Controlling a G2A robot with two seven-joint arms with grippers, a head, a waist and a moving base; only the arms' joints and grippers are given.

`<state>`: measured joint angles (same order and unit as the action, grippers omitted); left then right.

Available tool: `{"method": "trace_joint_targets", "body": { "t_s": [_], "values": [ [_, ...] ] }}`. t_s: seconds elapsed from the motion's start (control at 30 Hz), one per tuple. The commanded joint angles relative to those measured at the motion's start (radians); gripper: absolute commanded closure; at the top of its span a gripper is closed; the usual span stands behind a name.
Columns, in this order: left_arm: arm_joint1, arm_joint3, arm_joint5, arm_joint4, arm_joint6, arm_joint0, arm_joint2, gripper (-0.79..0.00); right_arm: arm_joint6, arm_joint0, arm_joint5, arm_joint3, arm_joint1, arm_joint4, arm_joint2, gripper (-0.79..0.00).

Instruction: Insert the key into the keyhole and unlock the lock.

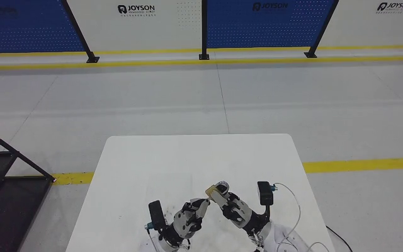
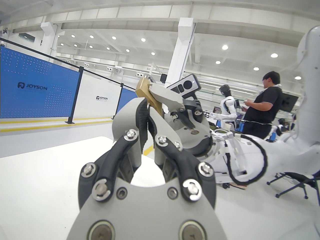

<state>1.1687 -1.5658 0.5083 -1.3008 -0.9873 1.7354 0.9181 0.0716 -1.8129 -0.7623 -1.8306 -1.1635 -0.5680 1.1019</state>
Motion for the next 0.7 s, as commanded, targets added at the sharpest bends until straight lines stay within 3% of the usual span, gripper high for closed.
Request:
{"method": "trace_joint_targets", "body": {
  "t_s": [0.0,0.2,0.47,0.67],
  "values": [
    [0.002,0.000,-0.034,-0.019,-0.011,0.005,-0.007,0.000,0.000,0.001,0.001,0.000,0.000,0.000,-0.001,0.000],
    [0.007,0.004,-0.176,-0.111,-0.061,0.009,-0.018,0.000,-0.001,0.002,0.002,0.000,0.001,0.000,-0.002,0.000],
    [0.011,0.006,-0.199,-0.100,-0.083,0.004,-0.028,0.000,0.003,0.002,0.003,-0.001,0.002,0.000,-0.004,0.000],
    [0.013,0.006,-0.282,-0.154,-0.078,0.004,-0.031,0.000,0.002,0.003,0.003,-0.001,0.003,-0.002,-0.005,0.000]
  ]
}}
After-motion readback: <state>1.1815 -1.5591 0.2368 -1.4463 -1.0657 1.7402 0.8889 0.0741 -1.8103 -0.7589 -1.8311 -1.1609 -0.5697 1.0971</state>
